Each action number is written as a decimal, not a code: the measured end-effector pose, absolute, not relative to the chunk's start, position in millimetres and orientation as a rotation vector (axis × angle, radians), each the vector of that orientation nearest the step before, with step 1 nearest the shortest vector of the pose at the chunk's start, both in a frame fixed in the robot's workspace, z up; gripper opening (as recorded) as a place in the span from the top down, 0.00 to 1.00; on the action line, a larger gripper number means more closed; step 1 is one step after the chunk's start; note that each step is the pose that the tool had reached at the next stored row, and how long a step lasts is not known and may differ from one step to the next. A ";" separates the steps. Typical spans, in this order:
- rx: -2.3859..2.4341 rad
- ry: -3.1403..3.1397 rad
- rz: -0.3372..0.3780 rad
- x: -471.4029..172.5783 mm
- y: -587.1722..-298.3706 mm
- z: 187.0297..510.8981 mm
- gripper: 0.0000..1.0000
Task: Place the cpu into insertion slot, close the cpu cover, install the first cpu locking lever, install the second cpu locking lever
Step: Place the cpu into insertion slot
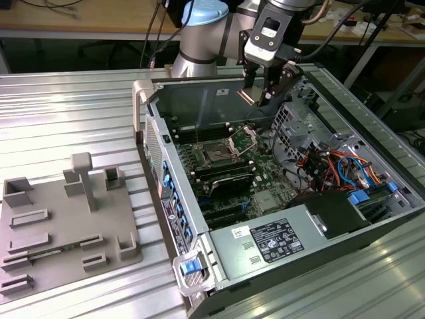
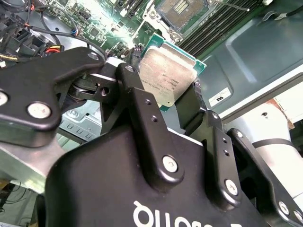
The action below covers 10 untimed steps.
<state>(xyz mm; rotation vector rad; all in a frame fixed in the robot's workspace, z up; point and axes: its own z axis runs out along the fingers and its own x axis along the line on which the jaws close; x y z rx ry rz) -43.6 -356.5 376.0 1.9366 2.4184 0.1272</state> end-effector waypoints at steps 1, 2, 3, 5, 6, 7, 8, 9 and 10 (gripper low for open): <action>1.937 2.418 0.127 -44.6 -356.5 376.0 0.45; 1.937 2.418 0.127 -45.8 -356.5 375.8 0.45; 1.937 2.418 0.127 -46.6 -356.5 375.6 0.45; 1.938 2.417 0.127 -48.9 -356.5 374.7 0.45; 1.941 2.415 0.127 -49.9 -356.5 374.4 0.45; 1.946 2.411 0.127 -50.6 -356.5 374.0 0.45; 1.952 2.406 0.126 -51.3 -356.5 373.6 0.45; 1.969 2.390 0.126 -51.4 -356.5 372.1 0.45; 1.987 2.375 0.125 -51.4 -356.5 370.7 0.45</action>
